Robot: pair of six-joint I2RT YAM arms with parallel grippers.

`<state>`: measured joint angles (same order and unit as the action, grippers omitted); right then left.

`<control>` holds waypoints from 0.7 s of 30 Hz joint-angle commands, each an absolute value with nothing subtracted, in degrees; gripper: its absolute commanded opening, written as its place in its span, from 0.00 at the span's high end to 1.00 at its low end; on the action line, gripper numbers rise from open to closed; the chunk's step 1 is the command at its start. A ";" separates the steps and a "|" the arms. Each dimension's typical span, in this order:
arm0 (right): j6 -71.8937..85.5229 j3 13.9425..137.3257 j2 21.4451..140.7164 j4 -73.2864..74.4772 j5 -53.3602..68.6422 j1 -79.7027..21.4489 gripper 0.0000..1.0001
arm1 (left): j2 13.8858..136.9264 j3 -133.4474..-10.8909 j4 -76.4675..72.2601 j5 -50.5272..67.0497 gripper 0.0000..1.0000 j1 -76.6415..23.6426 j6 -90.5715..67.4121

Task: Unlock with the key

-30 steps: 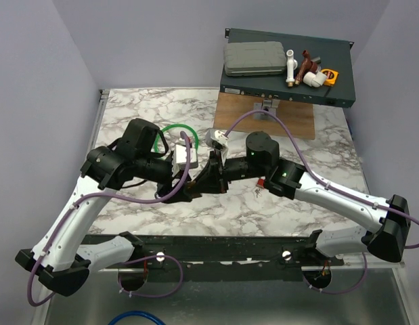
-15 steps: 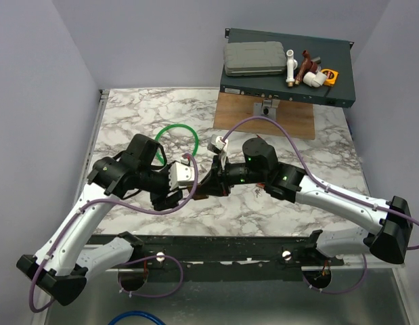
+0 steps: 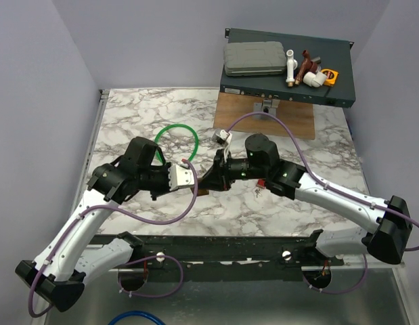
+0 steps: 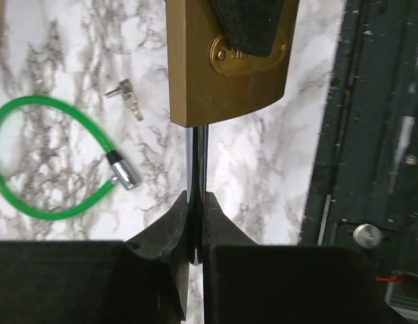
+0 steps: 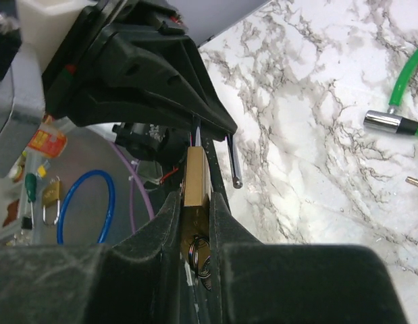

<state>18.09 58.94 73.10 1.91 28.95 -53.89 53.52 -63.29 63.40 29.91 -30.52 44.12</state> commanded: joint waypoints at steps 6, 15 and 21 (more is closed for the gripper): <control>33.22 57.08 77.79 -0.79 32.59 -40.77 0.99 | 57.71 -58.41 45.83 15.96 0.93 -36.23 48.50; 38.91 51.07 78.52 -2.89 33.64 -31.18 0.99 | 72.71 -61.20 31.21 10.03 0.89 -42.26 50.67; 40.18 48.67 78.78 -3.05 29.48 -27.45 0.99 | 83.60 -64.24 25.42 5.87 0.82 -45.24 52.53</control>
<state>38.09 49.89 77.76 -1.04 36.14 -30.33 79.26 -61.54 31.94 8.64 -43.22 50.06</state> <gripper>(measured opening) 0.158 0.176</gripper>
